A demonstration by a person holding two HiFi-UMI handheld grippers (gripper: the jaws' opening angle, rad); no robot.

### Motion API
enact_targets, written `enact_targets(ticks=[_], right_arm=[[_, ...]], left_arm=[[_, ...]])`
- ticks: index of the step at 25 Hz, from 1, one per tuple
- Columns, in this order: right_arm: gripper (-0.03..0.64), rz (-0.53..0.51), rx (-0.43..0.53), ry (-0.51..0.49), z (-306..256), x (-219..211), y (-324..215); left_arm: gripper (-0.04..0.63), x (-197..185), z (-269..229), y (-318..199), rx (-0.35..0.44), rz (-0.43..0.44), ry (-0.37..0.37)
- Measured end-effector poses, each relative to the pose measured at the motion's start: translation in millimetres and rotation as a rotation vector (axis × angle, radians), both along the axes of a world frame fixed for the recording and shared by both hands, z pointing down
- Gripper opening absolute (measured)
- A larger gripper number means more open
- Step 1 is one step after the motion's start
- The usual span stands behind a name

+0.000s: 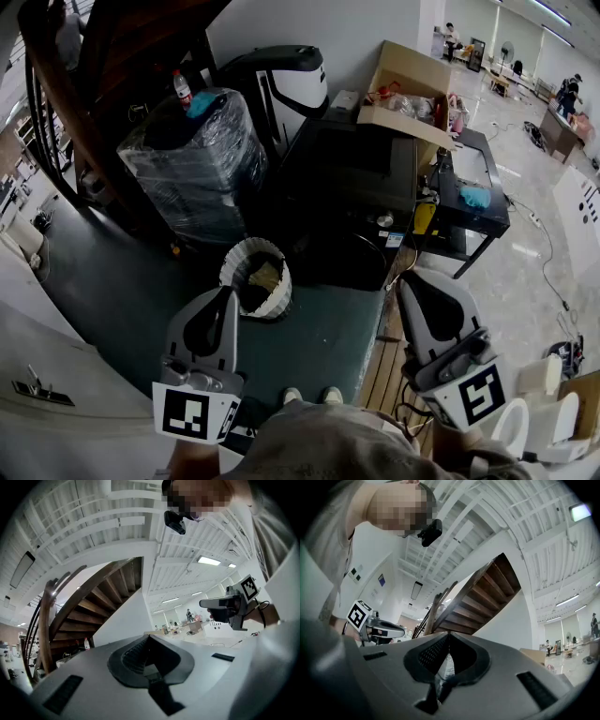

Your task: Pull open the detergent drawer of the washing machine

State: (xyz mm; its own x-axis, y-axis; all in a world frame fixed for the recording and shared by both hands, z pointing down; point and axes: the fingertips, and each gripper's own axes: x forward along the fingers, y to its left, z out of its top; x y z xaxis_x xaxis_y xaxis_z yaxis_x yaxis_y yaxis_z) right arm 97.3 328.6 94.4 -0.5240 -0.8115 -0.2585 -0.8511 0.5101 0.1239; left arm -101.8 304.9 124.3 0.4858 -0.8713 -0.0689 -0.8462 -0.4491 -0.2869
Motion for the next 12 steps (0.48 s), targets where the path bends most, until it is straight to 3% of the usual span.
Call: enact_targets(ticks=[12], right_arm=[[0.034,-0.037,-0.035,0.037,20,14,-2]], left_arm=[[0.017,11,3,1,-0.007,-0.016,0.012]])
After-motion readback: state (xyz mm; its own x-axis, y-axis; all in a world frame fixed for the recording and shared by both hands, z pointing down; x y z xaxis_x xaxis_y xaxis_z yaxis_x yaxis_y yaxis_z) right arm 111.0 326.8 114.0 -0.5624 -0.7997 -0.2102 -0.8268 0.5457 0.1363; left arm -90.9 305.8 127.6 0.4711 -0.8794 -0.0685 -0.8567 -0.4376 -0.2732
